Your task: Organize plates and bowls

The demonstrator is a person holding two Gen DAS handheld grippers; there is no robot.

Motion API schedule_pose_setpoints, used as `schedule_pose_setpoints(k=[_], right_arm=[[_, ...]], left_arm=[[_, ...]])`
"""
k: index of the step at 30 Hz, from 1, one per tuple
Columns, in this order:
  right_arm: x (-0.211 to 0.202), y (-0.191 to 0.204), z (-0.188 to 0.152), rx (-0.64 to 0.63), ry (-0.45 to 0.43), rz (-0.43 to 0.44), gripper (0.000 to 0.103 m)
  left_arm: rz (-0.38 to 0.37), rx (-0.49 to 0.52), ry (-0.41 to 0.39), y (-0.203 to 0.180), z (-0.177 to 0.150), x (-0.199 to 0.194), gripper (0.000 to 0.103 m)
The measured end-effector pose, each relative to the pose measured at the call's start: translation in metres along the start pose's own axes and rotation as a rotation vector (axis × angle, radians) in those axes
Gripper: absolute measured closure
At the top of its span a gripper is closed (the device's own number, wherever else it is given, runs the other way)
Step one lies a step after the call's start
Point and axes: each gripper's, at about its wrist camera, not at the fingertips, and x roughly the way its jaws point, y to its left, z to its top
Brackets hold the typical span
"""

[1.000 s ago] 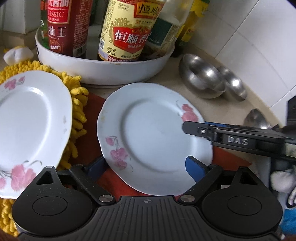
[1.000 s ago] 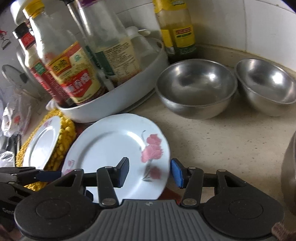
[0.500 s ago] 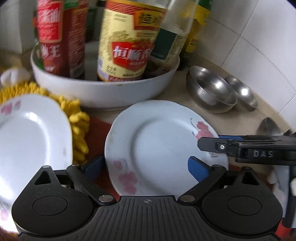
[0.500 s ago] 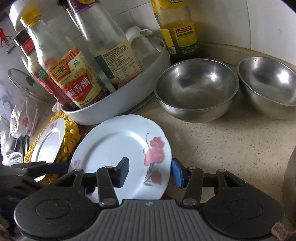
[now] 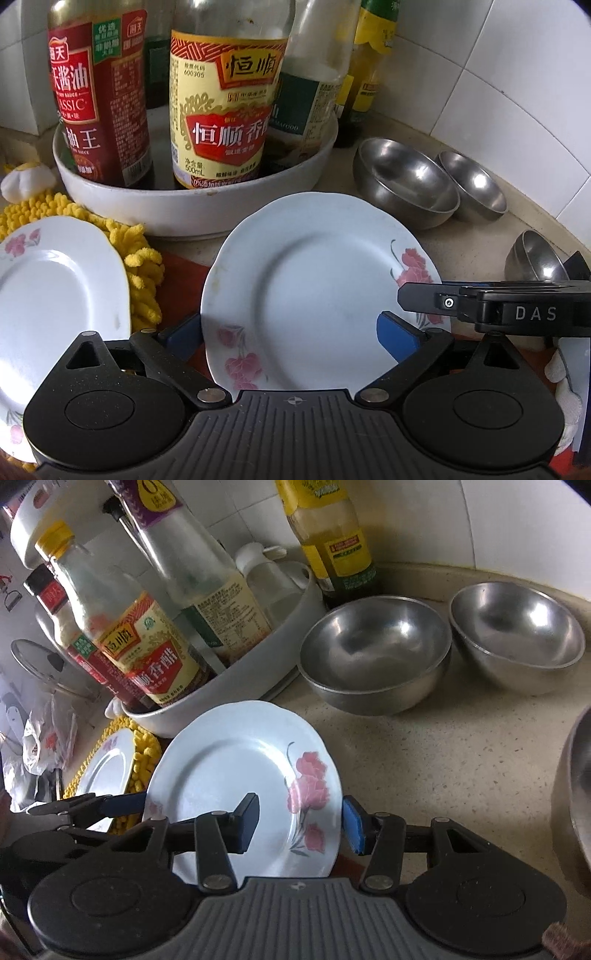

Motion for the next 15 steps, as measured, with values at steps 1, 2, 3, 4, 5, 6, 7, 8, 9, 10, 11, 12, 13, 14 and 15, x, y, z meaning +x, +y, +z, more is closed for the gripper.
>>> schedule_pose_setpoints(k=[1, 2, 3, 4, 5, 6, 7, 8, 9, 10, 11, 12, 13, 14, 15], right_arm=[[-0.001, 0.0, 0.0, 0.004, -0.001, 0.0, 0.058], [-0.002, 0.0, 0.001, 0.014, -0.001, 0.0, 0.058], [-0.003, -0.001, 0.0, 0.02, 0.0, 0.0, 0.058], [-0.004, 0.0, 0.0, 0.021, -0.001, -0.002, 0.058], [-0.005, 0.001, 0.001, 0.018, -0.005, -0.005, 0.058], [-0.007, 0.002, 0.001, 0.014, -0.007, -0.006, 0.058], [-0.008, 0.003, 0.001, 0.01, -0.007, -0.006, 0.058], [-0.01, 0.004, 0.001, 0.01, -0.008, -0.005, 0.058], [-0.011, 0.005, 0.001, 0.011, -0.009, -0.005, 0.058], [-0.012, 0.006, 0.001, 0.011, -0.011, -0.005, 0.058], [-0.014, 0.006, 0.001, 0.013, -0.013, -0.005, 0.058], [-0.015, 0.008, 0.001, 0.014, -0.016, -0.005, 0.058], [-0.016, 0.009, 0.001, 0.015, -0.018, -0.007, 0.058], [-0.017, 0.01, 0.001, 0.017, -0.016, -0.01, 0.058], [-0.019, 0.011, 0.001, 0.017, -0.013, -0.013, 0.058]], left_arm=[[0.002, 0.003, 0.0, -0.001, 0.0, -0.001, 0.004], [0.004, 0.006, -0.001, -0.002, 0.0, -0.002, 0.004], [0.004, 0.008, -0.003, -0.001, -0.001, -0.005, 0.004], [0.003, 0.007, -0.005, -0.001, -0.001, -0.007, 0.004], [0.004, 0.005, -0.007, -0.001, -0.001, -0.008, 0.004], [0.005, 0.004, -0.01, -0.001, 0.0, -0.01, 0.004], [0.006, 0.002, -0.012, -0.001, 0.0, -0.011, 0.004], [0.005, 0.003, -0.016, -0.001, 0.0, -0.013, 0.004], [0.006, 0.004, -0.02, -0.002, 0.0, -0.015, 0.004], [0.006, 0.006, -0.024, -0.002, 0.0, -0.017, 0.004], [0.007, 0.008, -0.028, -0.003, 0.0, -0.019, 0.004], [0.006, 0.01, -0.034, -0.004, 0.0, -0.021, 0.004], [0.006, 0.013, -0.038, -0.005, 0.0, -0.024, 0.004], [0.007, 0.017, -0.042, -0.006, 0.0, -0.025, 0.003], [0.007, 0.02, -0.049, -0.007, 0.0, -0.028, 0.003]])
